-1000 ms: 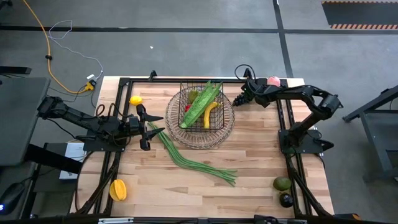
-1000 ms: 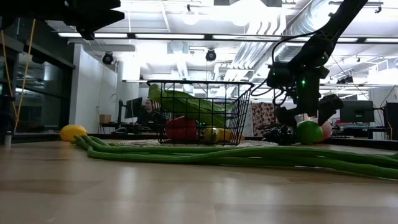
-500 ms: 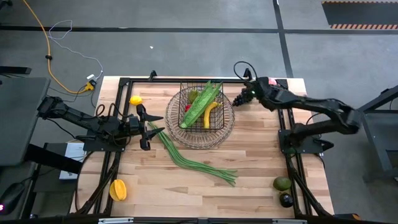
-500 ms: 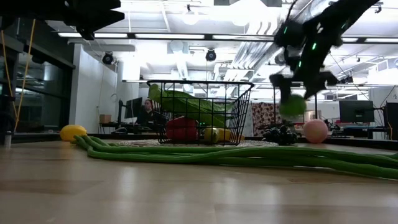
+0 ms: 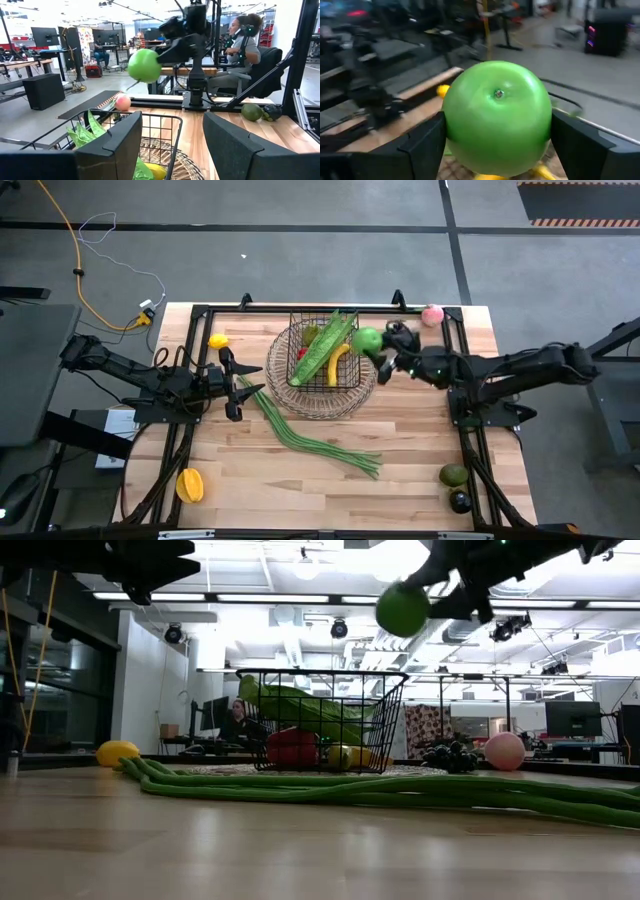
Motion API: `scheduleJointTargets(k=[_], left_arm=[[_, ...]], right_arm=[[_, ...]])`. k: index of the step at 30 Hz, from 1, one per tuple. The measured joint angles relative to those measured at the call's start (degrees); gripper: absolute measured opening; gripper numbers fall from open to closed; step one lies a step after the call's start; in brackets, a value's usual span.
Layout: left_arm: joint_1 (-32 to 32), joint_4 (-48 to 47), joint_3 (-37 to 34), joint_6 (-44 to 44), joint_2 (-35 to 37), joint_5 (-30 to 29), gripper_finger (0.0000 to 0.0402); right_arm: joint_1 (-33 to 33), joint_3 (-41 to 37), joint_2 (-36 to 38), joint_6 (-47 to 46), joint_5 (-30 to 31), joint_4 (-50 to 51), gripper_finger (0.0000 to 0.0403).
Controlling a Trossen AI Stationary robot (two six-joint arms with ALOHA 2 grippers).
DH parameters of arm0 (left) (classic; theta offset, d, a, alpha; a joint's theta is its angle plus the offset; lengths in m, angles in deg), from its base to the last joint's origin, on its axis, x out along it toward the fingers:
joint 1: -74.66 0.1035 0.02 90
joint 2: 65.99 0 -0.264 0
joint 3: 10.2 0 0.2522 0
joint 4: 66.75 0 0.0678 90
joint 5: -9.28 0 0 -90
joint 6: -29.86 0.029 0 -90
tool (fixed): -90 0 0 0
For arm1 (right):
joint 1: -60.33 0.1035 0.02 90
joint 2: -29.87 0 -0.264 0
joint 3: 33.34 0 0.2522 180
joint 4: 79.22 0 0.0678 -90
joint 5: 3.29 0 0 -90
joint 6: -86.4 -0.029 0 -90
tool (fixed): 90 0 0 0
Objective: Build produce basket
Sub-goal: Put the green apple into the black mesh basket
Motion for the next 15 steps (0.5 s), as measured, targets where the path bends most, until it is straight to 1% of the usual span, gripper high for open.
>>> scheduleJointTargets(k=[3,6,8,11,13,15], left_arm=[[0.0,0.0,0.0,0.0,0.0,0.0,0.0200],[0.0,0.0,0.0,0.0,0.0,0.0,0.0200],[0.0,0.0,0.0,0.0,0.0,0.0,0.0200],[0.0,0.0,0.0,0.0,0.0,0.0,0.0200],[0.0,0.0,0.0,0.4,0.0,0.0,0.0200],[0.0,0.0,0.0,0.4,0.0,-0.2,0.0200]], right_arm=[[2.6,-1.4,-3.4,2.3,-0.4,-8.9,0.0303],[3.6,-1.4,-7.3,4.4,-1.7,-14.9,0.0303],[3.7,-1.4,-10.0,5.4,-3.8,-17.8,0.0303],[3.5,-1.3,-13.3,6.7,-5.5,-20.1,0.0303],[3.1,-0.8,-14.7,7.1,-5.7,-18.8,0.0303],[2.5,-0.4,-15.3,6.6,-7.6,-17.8,0.0303]])
